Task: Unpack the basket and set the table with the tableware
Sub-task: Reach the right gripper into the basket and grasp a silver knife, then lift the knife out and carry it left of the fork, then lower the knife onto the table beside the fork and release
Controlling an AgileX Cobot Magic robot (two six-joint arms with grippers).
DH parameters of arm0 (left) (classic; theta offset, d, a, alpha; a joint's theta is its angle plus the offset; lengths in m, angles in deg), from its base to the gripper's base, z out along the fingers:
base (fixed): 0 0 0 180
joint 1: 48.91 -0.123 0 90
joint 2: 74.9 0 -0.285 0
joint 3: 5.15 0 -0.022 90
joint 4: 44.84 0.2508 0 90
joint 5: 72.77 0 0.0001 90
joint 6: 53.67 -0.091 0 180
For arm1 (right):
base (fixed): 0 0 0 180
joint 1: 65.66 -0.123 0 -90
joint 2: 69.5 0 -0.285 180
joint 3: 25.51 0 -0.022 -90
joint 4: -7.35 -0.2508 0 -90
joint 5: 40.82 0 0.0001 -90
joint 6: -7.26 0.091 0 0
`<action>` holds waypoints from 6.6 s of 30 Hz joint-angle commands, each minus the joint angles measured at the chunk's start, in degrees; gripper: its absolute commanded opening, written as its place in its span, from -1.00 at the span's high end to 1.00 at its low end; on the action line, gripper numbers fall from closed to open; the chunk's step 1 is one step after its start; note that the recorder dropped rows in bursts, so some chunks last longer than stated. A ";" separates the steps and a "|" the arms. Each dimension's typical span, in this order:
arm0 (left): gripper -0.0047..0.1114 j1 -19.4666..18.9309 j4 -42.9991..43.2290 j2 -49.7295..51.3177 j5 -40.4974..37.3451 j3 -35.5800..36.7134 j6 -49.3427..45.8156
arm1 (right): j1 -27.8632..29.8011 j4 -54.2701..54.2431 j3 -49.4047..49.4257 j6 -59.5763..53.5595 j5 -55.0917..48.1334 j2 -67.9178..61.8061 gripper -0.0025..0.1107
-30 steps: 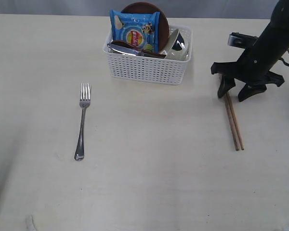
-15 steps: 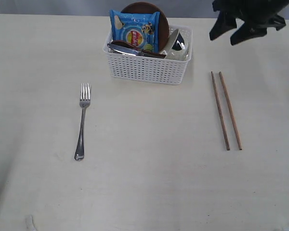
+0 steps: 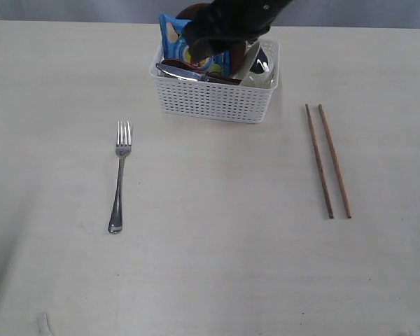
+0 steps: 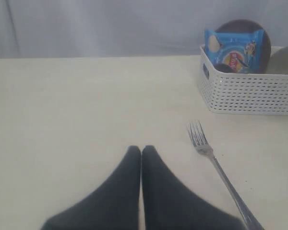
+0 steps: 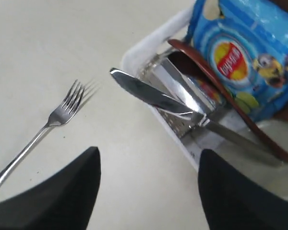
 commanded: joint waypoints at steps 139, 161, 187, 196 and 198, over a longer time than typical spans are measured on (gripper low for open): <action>0.92 0.44 0.26 -0.19 0.10 0.18 -0.05 | -9.97 -39.92 -20.20 -3.90 0.81 -31.77 0.96; 0.92 0.44 0.26 -0.19 0.10 0.18 -0.05 | -14.23 -25.01 -20.20 22.22 12.61 -31.77 0.96; 0.92 0.44 0.26 -0.19 0.10 0.18 -0.05 | -16.21 -10.32 -20.20 43.00 16.80 -31.77 0.96; 0.92 0.44 0.26 -0.19 0.10 0.18 -0.05 | -16.21 -10.32 -20.20 43.42 16.90 -31.77 0.84; 0.92 0.44 0.26 -0.19 0.10 0.18 -0.05 | -16.21 -10.32 -20.20 43.42 16.90 -31.77 0.55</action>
